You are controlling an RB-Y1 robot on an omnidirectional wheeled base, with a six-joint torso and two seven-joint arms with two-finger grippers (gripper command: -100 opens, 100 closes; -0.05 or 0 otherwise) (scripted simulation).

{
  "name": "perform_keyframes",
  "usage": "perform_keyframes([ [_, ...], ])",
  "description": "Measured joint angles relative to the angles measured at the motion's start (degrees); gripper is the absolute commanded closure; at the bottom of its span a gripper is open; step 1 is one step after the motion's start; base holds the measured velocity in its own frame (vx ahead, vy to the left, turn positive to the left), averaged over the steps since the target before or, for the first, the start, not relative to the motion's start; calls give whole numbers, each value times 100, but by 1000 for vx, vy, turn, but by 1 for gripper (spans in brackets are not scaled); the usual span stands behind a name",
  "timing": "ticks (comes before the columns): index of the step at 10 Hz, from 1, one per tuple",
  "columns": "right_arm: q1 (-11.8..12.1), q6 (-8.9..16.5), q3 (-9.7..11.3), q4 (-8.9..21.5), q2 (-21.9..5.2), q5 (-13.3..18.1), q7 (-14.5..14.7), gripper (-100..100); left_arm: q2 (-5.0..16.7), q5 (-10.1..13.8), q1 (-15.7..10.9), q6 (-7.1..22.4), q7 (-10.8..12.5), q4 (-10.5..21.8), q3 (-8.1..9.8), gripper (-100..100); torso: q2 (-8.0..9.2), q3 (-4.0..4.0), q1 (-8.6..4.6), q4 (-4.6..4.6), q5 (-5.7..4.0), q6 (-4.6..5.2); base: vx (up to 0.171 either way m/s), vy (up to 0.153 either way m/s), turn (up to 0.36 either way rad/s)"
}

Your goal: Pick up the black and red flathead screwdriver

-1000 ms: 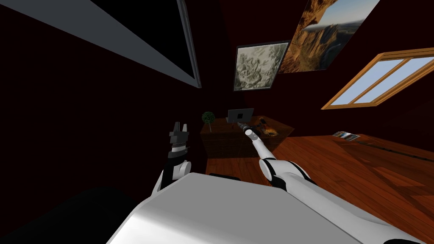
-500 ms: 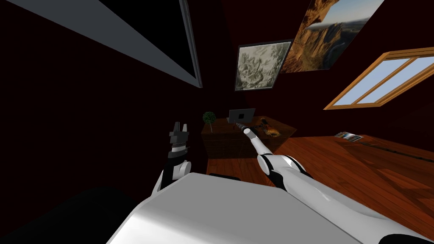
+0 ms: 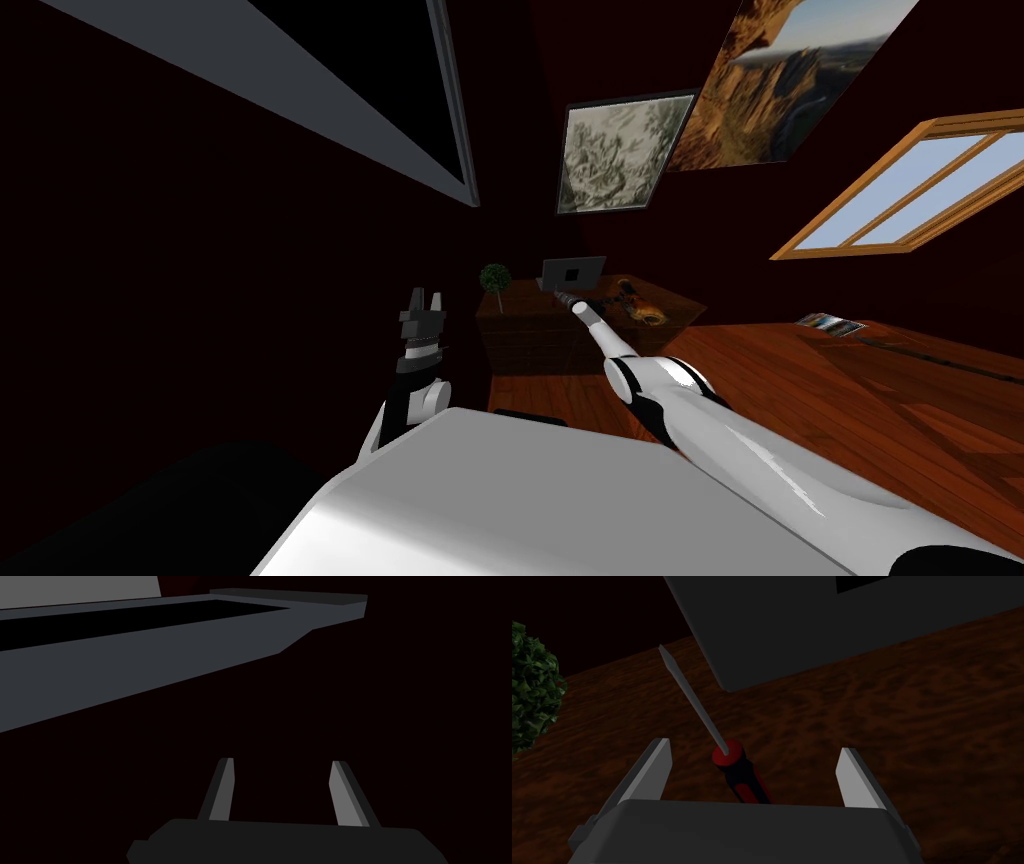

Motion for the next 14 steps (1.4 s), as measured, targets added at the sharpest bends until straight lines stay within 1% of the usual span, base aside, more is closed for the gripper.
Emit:
perform_keyframes([
  [1, -91, 16, -9, 147, 16, 22, -50, -100, 0, 0, 0, 0, 0, 0, 0, 0, -2, -1, 1, 0, 0, -1, 21, 14, 10],
  [2, -139, 41, -51, 225, 36, 96, -109, -100, 0, 0, 0, 0, 0, 0, 0, 0, -1, -1, -1, 0, 0, 0, 20, 13, 13],
  [3, -255, -1, 103, 453, -11, -158, -72, -100, 0, 0, 0, 0, 0, 0, 0, 0, -2, -1, -2, 0, 0, -1, 28, 12, 20],
  [5, -425, 19, 61, 757, 30, -34, -205, -100, 0, 0, 0, 0, 0, 0, 0, 0, -7, -4, 0, -1, 0, 0, 38, 18, 13],
  [6, -505, 20, 99, 909, 21, -91, -229, -100, 0, 0, 0, 0, 0, 0, 0, 0, -7, -4, 0, -2, 0, 0, 36, 14, 10],
  [7, -552, 36, 78, 992, 24, -15, -293, -100, 0, 0, 0, 0, 0, 0, 0, 0, -7, -4, -2, -2, 0, 0, 35, 7, 8],
  [8, -606, 38, 101, 1094, 14, -45, -315, -100, 0, 0, 0, 0, 0, 0, 0, 0, -7, -4, -5, -2, -1, 0, 16, 2, 2],
  [9, -612, 37, 105, 1106, 12, -52, -314, 0, 0, 0, 0, 0, 0, 0, 0, 0, -1, -1, -7, -1, -2, 1, 0, 0, 0],
  [10, -611, 37, 105, 1105, 12, -51, -314, -100, 0, 0, 0, 0, 0, 0, 0, 0, 4, 2, -8, 1, -2, 1, 95, 16, 58],
  [11, -596, 1, 116, 1121, 24, -103, -277, -100, 0, 0, 1, 0, 0, 0, 0, 0, -20, -10, -2, -3, -1, -1, 61, 9, 15],
  [12, -596, -11, 118, 1122, 26, -110, -265, 100, 0, 0, 0, 0, 0, 0, 0, 0, -15, -10, -4, -5, -1, 1, 7, 1, -3],
  [14, -596, -24, 125, 1120, 13, -96, -250, 100, 0, 0, 0, 0, 0, 0, 0, 0, 3, 1, -8, -1, -10, -6, 2, -2, -7],
])
